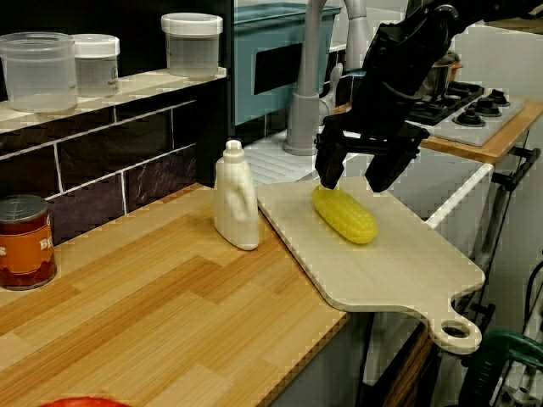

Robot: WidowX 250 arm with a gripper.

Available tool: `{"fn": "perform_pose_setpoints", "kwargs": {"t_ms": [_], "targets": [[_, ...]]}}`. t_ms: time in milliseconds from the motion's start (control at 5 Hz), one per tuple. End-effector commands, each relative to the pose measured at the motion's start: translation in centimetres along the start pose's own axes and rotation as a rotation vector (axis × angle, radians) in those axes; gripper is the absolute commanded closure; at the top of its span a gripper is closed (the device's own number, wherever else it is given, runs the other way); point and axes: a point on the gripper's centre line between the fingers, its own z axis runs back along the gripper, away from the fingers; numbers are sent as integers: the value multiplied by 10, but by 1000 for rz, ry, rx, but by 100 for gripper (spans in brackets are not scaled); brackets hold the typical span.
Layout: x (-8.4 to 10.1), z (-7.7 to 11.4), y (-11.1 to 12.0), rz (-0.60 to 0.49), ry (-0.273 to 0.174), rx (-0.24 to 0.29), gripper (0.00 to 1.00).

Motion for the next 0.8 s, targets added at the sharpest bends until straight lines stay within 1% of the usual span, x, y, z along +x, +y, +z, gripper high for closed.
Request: {"fn": "perform_pose_setpoints", "kwargs": {"t_ms": [0,200,600], "targets": [[-5,-9,7,-18,67,-1,0],[-10,-13,6,-13,87,-7,0],[-16,-17,4,4,96,-13,0]]}}
